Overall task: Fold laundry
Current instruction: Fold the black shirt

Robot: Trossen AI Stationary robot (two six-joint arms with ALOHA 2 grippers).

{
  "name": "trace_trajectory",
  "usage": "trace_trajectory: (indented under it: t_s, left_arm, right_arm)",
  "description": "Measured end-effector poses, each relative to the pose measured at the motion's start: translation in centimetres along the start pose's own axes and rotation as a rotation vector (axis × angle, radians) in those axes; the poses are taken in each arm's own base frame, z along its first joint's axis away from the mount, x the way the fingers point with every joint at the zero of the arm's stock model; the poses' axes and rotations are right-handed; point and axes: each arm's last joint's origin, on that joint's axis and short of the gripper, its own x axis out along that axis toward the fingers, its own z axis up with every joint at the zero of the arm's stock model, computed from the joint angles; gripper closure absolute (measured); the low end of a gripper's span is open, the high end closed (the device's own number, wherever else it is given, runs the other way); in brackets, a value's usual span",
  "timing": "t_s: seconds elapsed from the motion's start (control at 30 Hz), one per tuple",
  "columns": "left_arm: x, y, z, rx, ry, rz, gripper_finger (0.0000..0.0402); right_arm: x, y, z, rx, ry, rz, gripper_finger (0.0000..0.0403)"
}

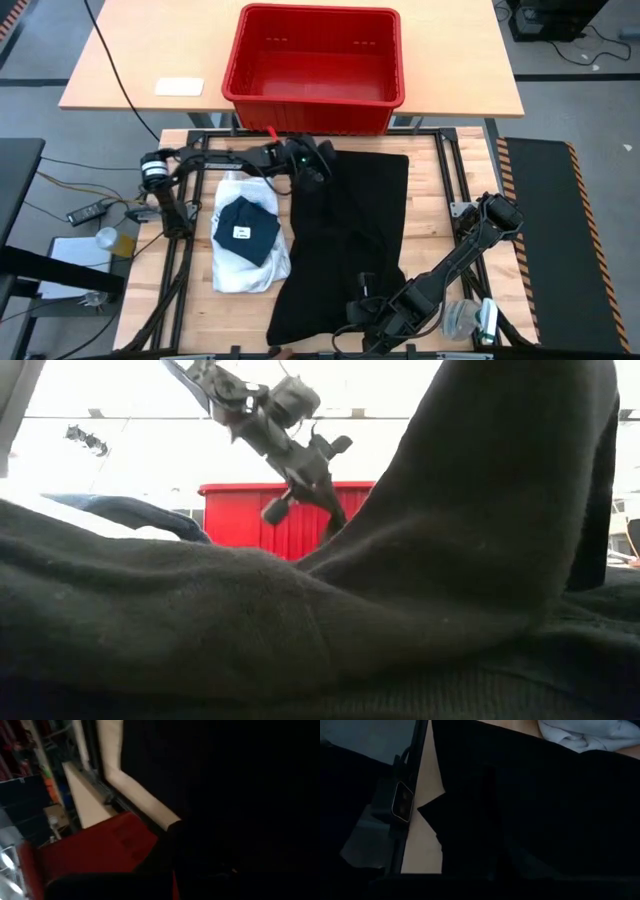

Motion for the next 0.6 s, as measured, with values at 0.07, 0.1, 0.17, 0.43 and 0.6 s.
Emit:
trace_trajectory:
  t_s: [0.07, 0.1, 0.17, 0.43, 0.6]
  left_arm:
    - [0.8, -0.4, 0.0, 0.021, 0.036, -0.009, 0.0399]
    - [1.1, -0.3, -0.1, 0.045, 0.080, 0.007, 0.0399]
    - [1.4, 0.3, -0.4, 0.092, 0.191, 0.065, 0.0399]
    - [1.7, 0.8, -1.7, 0.078, 0.101, 0.167, 0.0399]
    - [3.2, -0.2, -0.5, -0.010, -0.155, 0.163, 0.0375]
  right_arm:
    - [0.0, 0.0, 0.0, 0.000, 0.000, -0.001, 0.0390]
    - [0.0, 0.0, 0.0, 0.000, 0.001, -0.001, 0.0390]
    - [0.0, -0.1, 0.0, 0.000, 0.001, -0.002, 0.0390]
    - [0.0, -0.1, 0.0, 0.000, 0.002, -0.004, 0.0390]
    - [0.0, -0.1, 0.0, -0.001, 0.002, -0.004, 0.0390]
